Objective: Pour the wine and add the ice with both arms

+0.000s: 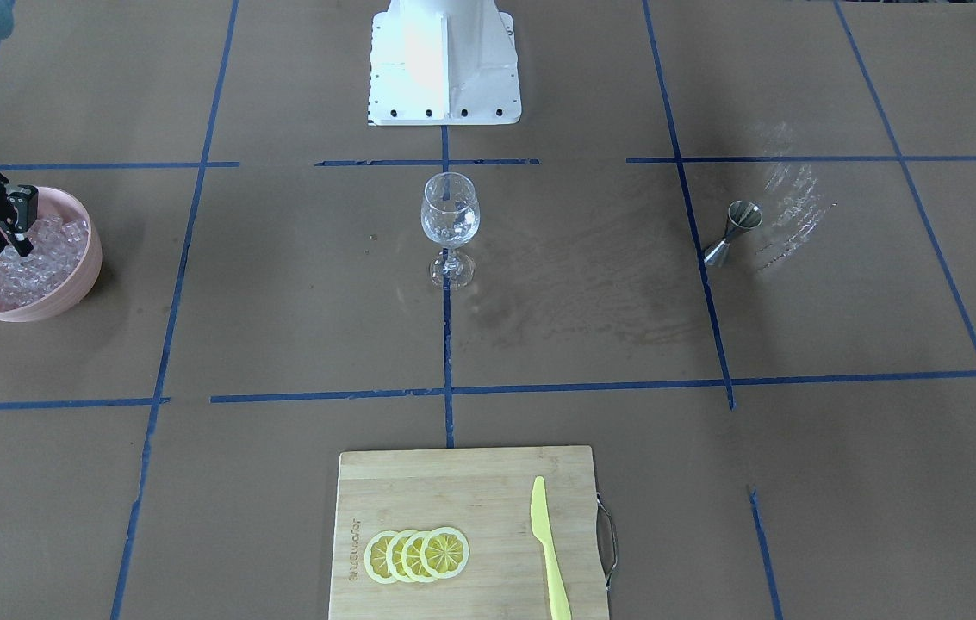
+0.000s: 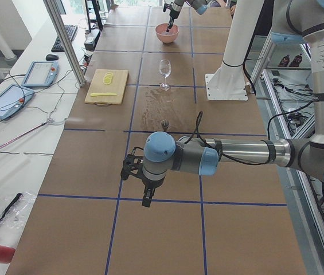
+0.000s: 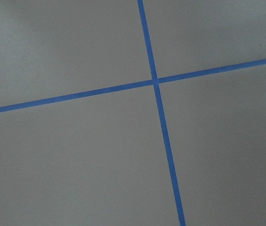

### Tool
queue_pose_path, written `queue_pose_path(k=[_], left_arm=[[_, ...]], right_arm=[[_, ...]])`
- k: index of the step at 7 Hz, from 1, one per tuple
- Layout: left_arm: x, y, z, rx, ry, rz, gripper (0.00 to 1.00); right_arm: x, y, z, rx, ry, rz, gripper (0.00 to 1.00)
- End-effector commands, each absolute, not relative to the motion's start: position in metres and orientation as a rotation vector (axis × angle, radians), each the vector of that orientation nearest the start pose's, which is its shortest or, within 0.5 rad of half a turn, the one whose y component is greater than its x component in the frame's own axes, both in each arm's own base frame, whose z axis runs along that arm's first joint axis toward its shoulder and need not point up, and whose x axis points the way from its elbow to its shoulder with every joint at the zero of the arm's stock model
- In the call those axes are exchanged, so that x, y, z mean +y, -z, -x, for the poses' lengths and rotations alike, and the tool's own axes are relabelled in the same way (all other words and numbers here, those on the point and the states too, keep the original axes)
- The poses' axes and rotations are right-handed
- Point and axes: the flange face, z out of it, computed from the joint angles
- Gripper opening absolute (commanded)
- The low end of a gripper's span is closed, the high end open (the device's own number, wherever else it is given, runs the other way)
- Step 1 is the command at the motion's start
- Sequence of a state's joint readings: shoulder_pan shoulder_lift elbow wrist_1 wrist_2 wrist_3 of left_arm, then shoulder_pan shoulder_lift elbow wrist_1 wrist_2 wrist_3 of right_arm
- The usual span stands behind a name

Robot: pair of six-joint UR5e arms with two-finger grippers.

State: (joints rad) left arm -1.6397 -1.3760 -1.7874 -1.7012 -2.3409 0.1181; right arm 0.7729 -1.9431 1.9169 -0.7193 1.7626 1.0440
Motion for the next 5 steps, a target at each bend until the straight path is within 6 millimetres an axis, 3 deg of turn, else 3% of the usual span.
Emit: queue_pose_path(k=[1, 3, 5], left_arm=[[-0.414, -0.627, 0.093, 0.752, -0.104, -0.214, 1.0], [-0.414, -0.627, 0.092, 0.752, -0.106, -0.215, 1.0], [-0.415, -0.624, 0.092, 0.752, -0.108, -0.219, 1.0]], right_arm=[[-0.345, -0.538, 0.183, -0.796, -0.116, -0.374, 0.0], [-0.351, -0.475, 0.173, -0.778, -0.047, -0.377, 0.0], [-0.391, -0.385, 0.206, -0.84, 0.037, -0.4, 0.0]])
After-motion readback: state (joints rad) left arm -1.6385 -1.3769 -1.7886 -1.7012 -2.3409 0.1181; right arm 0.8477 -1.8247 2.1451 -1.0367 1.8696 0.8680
